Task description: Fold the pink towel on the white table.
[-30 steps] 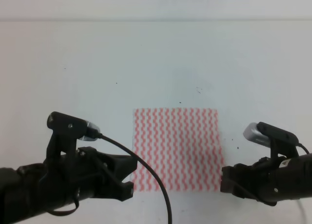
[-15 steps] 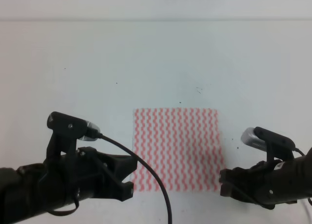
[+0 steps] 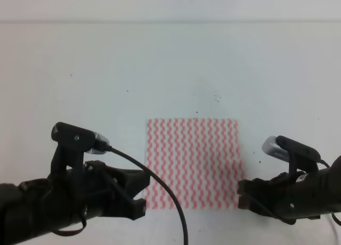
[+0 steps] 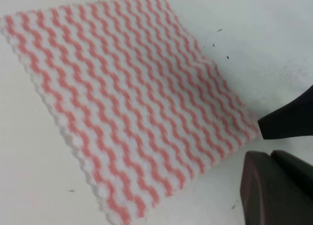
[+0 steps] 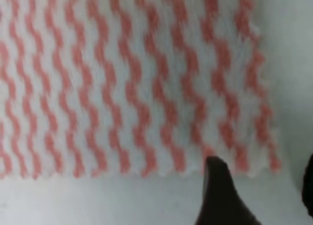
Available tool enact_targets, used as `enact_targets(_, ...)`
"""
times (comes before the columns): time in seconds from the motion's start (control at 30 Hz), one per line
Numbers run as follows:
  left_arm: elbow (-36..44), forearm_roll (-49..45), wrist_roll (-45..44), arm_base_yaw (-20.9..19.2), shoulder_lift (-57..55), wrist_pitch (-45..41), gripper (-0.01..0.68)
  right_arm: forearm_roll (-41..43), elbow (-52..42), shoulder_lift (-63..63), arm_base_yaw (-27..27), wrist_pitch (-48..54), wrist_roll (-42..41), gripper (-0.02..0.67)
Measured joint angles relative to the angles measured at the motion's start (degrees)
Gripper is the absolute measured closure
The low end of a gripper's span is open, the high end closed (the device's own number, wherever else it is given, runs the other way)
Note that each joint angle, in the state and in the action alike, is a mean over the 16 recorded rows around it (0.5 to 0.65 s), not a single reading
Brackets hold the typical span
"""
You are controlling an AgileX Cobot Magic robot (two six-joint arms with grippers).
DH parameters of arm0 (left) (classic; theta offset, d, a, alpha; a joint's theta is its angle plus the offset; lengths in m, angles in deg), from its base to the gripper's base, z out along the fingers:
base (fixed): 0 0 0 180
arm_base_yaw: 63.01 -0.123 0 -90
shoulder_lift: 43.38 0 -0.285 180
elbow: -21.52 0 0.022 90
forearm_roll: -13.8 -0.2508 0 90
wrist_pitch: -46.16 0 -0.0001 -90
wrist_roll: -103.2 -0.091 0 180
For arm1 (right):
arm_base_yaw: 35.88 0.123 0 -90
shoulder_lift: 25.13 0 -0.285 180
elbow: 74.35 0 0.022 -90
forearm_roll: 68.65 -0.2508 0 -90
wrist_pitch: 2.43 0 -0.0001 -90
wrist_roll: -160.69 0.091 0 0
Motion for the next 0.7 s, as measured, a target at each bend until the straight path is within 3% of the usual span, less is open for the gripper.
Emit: enact_targets(0.7, 0.0, 0.0, 0.0, 0.0, 0.0, -0.1, 0.677, -2.1, 3.2, 3.0, 0.1, 1.3, -2.2, 0.344)
